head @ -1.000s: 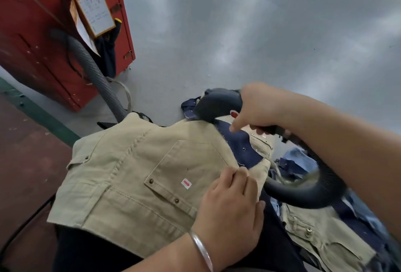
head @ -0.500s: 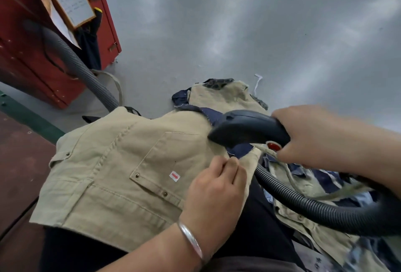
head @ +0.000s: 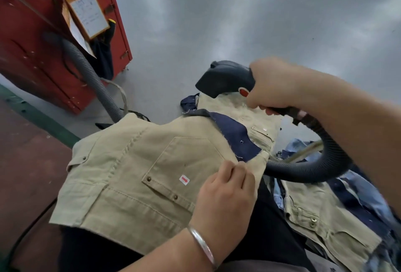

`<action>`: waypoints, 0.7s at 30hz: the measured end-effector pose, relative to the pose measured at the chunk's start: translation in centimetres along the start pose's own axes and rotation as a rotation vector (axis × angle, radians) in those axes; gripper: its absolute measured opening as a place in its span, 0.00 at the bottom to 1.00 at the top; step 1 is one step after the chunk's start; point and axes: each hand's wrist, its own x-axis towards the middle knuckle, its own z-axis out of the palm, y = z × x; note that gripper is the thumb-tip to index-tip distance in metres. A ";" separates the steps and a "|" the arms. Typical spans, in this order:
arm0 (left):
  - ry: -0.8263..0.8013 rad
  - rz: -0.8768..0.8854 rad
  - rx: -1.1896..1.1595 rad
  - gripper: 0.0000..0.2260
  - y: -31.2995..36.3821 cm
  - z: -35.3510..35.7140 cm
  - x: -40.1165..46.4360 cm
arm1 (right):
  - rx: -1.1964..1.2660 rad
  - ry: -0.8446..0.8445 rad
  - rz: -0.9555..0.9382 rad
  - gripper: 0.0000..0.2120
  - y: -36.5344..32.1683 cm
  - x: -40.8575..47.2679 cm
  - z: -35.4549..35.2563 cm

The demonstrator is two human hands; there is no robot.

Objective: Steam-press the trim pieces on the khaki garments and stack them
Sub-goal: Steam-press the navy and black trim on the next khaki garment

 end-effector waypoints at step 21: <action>-0.056 -0.020 -0.025 0.09 0.2 -0.5 0.1 | -0.189 -0.052 -0.029 0.04 -0.1 -1.4 2.6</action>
